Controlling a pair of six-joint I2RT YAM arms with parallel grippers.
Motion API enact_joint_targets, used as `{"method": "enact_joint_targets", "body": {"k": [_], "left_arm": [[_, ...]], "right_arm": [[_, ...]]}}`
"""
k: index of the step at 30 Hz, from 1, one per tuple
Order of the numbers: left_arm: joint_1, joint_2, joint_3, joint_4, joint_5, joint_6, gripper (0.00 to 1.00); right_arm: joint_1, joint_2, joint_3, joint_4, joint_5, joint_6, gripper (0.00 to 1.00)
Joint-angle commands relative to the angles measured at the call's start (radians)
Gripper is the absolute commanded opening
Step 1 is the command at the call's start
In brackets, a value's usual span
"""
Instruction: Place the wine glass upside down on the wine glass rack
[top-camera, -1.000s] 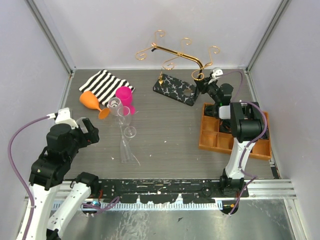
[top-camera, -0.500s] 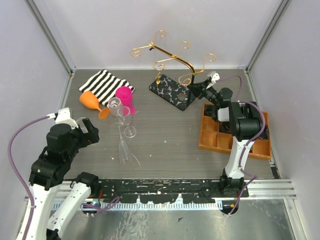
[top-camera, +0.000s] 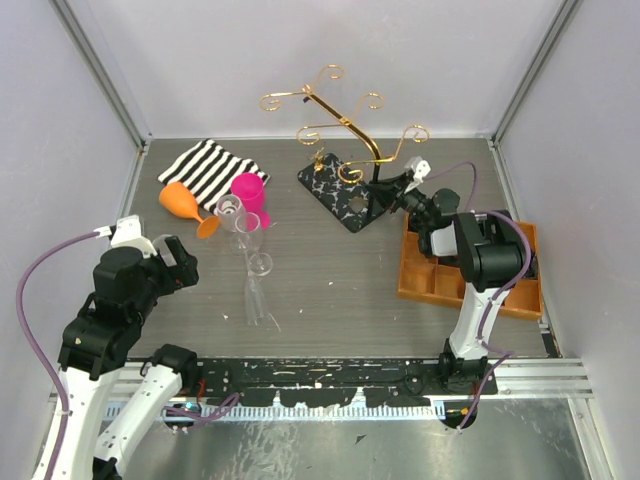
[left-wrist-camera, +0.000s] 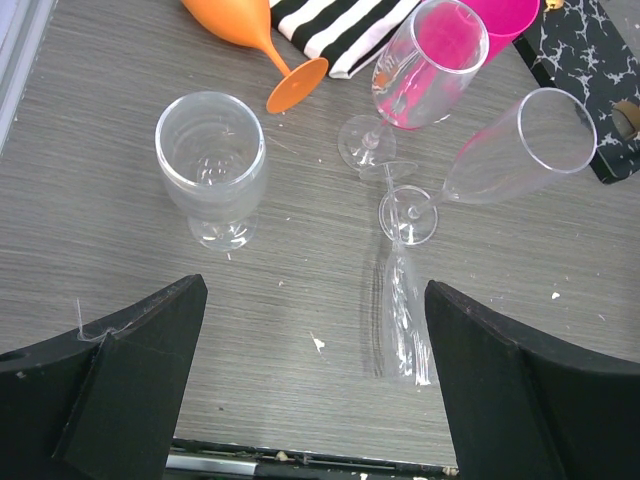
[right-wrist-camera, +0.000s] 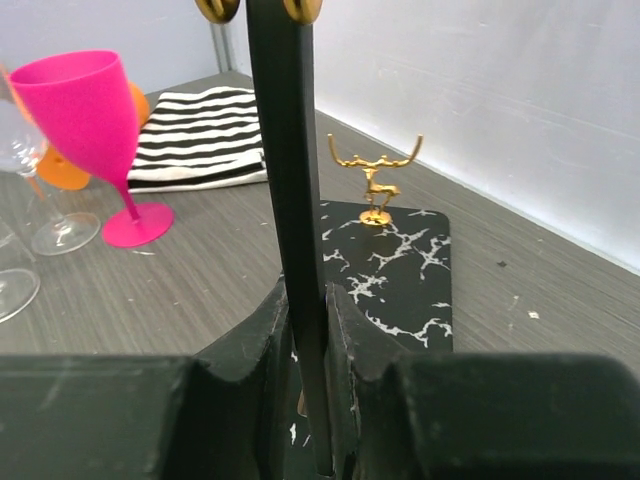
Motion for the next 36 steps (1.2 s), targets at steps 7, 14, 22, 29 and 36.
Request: {"method": "enact_joint_targets", "body": {"k": [7,14,22,29,36], "left_arm": [[0.004,0.009,-0.015,0.017,0.004,-0.001,0.98],[0.003,0.01,-0.015,0.018,0.004,-0.001,0.98],[0.005,0.011,-0.015,0.016,0.0,-0.002,0.98],[0.004,0.013,-0.015,0.018,-0.001,-0.002,0.98],[0.005,0.012,-0.015,0.019,0.004,-0.002,0.98]], "right_arm": [[0.125,-0.109,-0.117,0.052,-0.044,-0.045,0.01],[0.209,-0.122,-0.181,0.047,0.004,-0.093,0.01],[0.237,-0.118,-0.237,0.099,0.075,-0.074,0.0],[0.239,-0.167,-0.338,0.143,0.135,-0.08,0.01],[0.239,-0.252,-0.387,0.084,0.205,-0.105,0.14]]}}
